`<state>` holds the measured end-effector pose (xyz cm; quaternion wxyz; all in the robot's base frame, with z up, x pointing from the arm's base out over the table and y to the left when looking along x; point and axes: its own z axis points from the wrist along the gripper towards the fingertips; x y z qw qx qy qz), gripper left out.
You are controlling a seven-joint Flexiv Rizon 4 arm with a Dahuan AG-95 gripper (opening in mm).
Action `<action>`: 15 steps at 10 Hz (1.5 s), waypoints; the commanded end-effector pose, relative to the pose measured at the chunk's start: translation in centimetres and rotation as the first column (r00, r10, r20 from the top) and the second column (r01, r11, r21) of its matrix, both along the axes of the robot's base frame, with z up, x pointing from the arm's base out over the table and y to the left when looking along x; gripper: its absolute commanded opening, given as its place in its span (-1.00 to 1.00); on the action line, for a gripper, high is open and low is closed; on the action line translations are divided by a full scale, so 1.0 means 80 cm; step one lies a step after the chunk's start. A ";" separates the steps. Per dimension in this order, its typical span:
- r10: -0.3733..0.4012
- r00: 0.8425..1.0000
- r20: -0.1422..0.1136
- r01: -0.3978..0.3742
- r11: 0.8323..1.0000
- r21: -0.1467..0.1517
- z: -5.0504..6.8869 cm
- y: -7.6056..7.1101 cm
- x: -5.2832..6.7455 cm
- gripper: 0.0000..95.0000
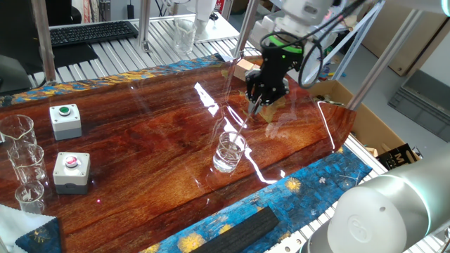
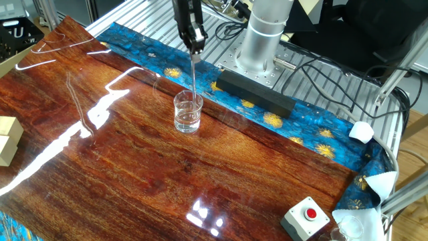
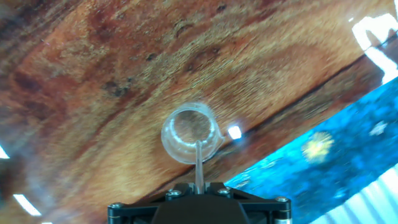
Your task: Stir the beaker with a glass rod
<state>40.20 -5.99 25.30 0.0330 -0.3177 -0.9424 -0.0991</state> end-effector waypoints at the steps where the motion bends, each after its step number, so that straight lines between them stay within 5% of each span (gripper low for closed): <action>1: 0.094 0.995 0.035 -0.088 0.985 -0.150 0.001 -0.005 0.018 -1.00; 3: 0.116 0.993 0.033 -0.107 0.974 -0.200 0.003 -0.006 0.024 -1.00; 5: 0.169 0.986 0.002 -0.162 0.948 -0.274 0.003 -0.006 0.023 -1.00; 9: 0.201 0.979 -0.045 -0.205 0.930 -0.304 0.000 -0.007 0.012 -1.00; 11: 0.204 0.975 -0.087 -0.220 0.943 -0.251 -0.009 -0.007 -0.007 -1.00; 12: 0.190 0.978 -0.087 -0.204 0.958 -0.201 -0.011 -0.007 -0.011 -1.00; 13: 0.158 0.984 -0.084 -0.166 0.980 -0.110 -0.010 -0.005 -0.014 -1.00; 15: 0.135 0.987 -0.086 -0.141 0.988 -0.069 -0.009 -0.003 -0.015 -1.00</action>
